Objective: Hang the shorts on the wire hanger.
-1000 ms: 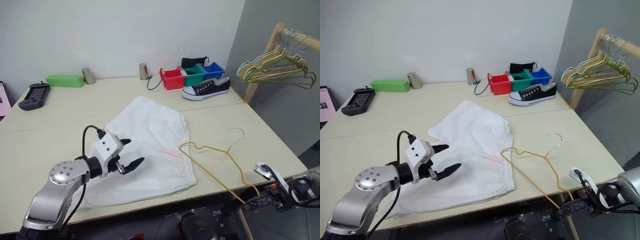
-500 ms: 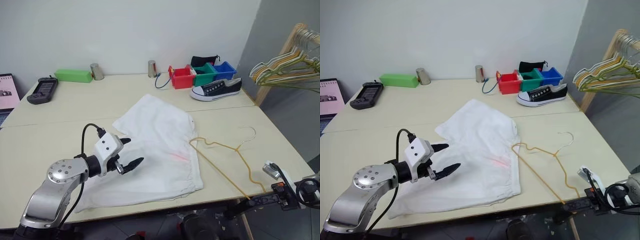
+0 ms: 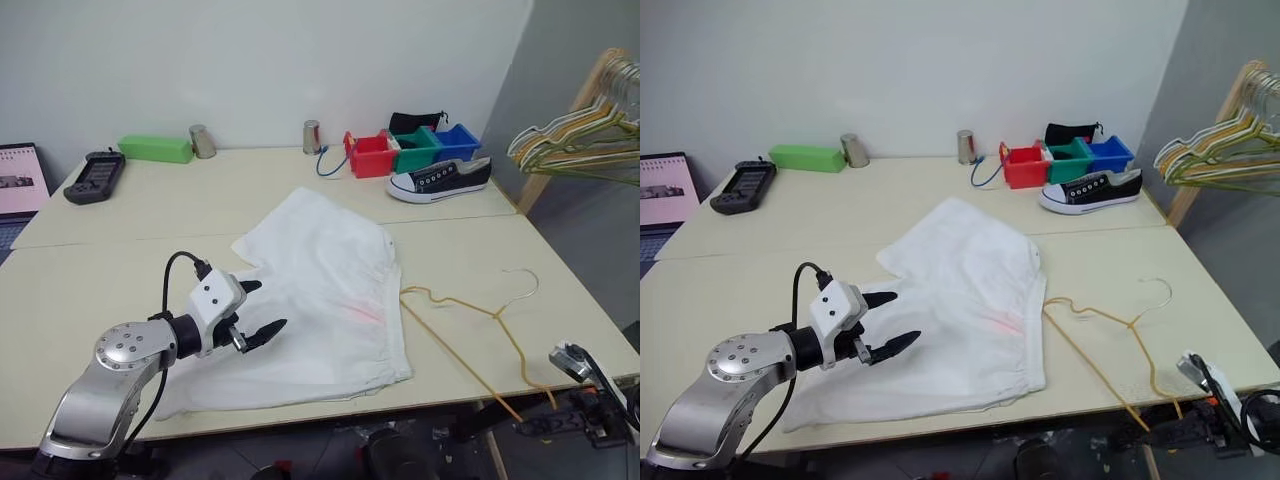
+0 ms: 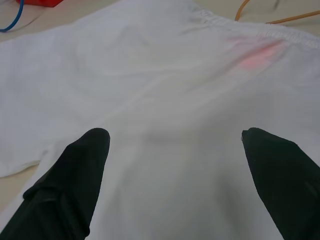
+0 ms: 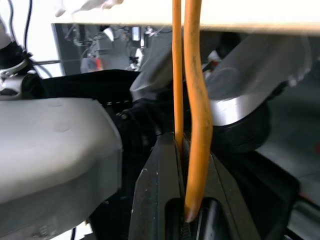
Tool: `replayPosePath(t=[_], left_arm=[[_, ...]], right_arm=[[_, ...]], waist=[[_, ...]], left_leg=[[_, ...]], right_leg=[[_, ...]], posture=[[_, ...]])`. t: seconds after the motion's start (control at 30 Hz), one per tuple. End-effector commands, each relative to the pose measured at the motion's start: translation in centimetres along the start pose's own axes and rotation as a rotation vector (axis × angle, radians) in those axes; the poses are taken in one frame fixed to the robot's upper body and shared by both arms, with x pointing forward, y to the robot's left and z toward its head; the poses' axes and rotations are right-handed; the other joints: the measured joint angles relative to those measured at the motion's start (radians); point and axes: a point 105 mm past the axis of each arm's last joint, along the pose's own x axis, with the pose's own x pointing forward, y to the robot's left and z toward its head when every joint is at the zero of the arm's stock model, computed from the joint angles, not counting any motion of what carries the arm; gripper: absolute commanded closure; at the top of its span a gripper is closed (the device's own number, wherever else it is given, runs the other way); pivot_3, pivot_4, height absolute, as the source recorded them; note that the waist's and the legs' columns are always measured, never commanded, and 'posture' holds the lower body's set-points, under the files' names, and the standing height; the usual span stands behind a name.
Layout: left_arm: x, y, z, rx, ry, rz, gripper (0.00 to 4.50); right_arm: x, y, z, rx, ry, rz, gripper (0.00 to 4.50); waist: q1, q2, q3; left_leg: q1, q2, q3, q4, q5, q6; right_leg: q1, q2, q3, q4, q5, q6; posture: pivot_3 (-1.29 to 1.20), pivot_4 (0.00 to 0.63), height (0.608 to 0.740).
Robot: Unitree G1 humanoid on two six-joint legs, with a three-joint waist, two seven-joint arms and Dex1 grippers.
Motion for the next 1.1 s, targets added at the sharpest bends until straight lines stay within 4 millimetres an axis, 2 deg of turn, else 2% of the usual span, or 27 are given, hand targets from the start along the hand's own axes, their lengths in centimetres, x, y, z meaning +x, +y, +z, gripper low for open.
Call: replayPosePath(t=[0.03,0.27,0.53,0.77,0.9,1.1], left_arm=[[-0.5,0.4,0.9,0.049,-0.016,0.003,0.01],[-0.9,0.2,0.7,0.048,-0.004,0.013,0.01],[-1.0,0.3,0.8,0.063,-0.002,0.03,0.01],[-1.3,0.4,0.5,0.062,0.009,0.04,0.01],[-1.0,0.5,0.5,0.066,0.005,0.038,0.01],[-0.7,0.4,0.5,0.079,0.001,0.036,0.01]], right_arm=[[0.6,1.6,1.2,-0.054,-0.021,0.053,4.5],[1.2,2.7,2.5,-0.086,-0.026,0.091,4.5],[3.5,3.1,2.9,-0.075,-0.009,0.158,4.5],[2.5,2.3,3.4,-0.108,-0.046,0.109,4.5],[2.6,3.0,3.8,-0.129,-0.05,0.135,4.5],[4.5,3.7,5.0,-0.159,-0.048,0.178,4.5]], waist=[[-0.001,-0.001,0.001],[0.004,-0.001,0.005],[0.025,-0.001,0.005],[0.061,0.001,0.006],[0.069,0.001,0.006],[0.07,0.001,0.006]], left_leg=[[0.0,0.0,0.0,0.0,0.0,0.0],[0.0,0.0,0.0,0.0,0.0,0.0],[-0.001,0.0,0.0,0.0,0.001,0.004],[-0.001,0.0,0.0,0.0,0.0,0.005],[-0.001,0.0,0.0,0.0,0.0,0.005],[-0.001,0.001,0.0,0.0,0.0,0.005]], right_leg=[[0.0,0.0,0.0,0.0,0.0,0.0],[0.0,0.0,0.0,0.0,0.0,0.0],[-0.001,0.0,0.0,0.0,-0.001,0.0],[-0.001,0.0,0.0,0.0,-0.003,0.0],[-0.001,0.0,0.0,0.0,-0.003,0.0],[-0.001,0.001,0.0,0.0,-0.003,0.0]], posture=[[-0.26,0.07,0.74],[-0.24,0.072,0.74],[-0.2,0.067,0.74],[-0.21,0.064,0.74],[-0.22,0.062,0.74],[-0.21,0.064,0.74]])
